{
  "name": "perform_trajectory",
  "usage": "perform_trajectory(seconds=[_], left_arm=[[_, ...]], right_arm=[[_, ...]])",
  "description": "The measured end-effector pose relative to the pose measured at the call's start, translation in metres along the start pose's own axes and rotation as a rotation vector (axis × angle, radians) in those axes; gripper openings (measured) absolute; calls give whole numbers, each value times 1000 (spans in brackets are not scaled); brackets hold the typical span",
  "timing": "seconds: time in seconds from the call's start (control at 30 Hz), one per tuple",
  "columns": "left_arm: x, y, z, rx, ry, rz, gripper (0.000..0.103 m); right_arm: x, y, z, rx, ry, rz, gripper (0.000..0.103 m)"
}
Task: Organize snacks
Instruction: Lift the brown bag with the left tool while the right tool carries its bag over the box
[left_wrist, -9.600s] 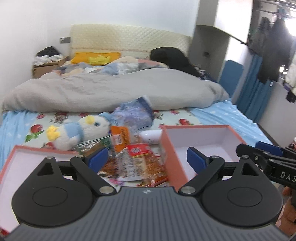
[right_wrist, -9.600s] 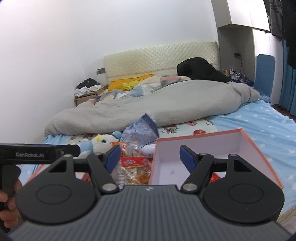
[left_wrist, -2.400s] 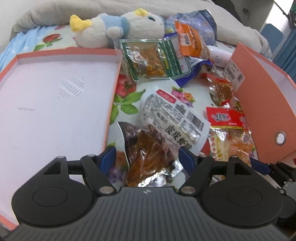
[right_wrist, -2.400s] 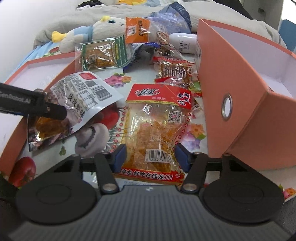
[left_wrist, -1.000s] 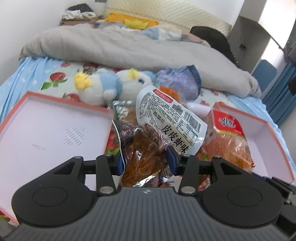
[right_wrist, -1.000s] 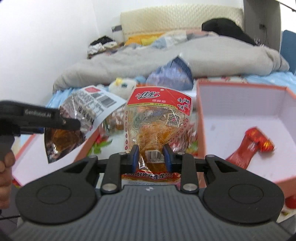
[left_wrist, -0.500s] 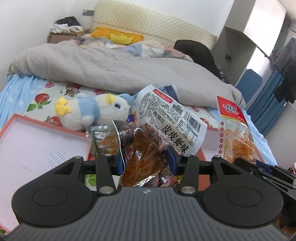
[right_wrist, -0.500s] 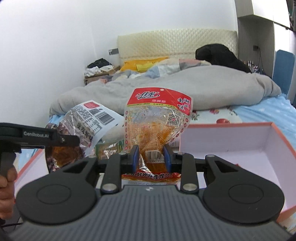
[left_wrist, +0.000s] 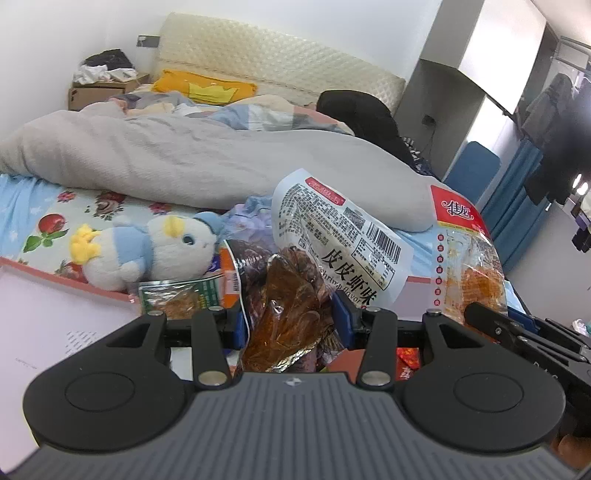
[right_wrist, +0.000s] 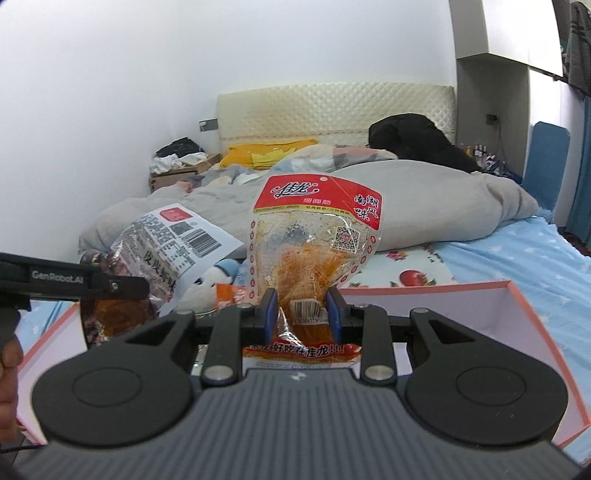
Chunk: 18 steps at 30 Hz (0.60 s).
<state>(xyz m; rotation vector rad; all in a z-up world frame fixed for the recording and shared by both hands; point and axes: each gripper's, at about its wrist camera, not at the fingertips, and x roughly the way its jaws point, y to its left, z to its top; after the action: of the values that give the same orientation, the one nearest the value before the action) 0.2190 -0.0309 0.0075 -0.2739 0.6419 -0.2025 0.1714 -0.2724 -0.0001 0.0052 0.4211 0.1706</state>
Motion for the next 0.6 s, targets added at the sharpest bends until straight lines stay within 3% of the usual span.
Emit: perform_trajectory(seconds=[0.3, 0.6], left_arm=[[26, -36, 1, 24, 25, -74, 51], [82, -85, -7, 99, 124, -107, 51]], right_arm=[[-6, -28, 1, 6, -9, -63, 31], [7, -72, -11, 32, 57, -139, 31]])
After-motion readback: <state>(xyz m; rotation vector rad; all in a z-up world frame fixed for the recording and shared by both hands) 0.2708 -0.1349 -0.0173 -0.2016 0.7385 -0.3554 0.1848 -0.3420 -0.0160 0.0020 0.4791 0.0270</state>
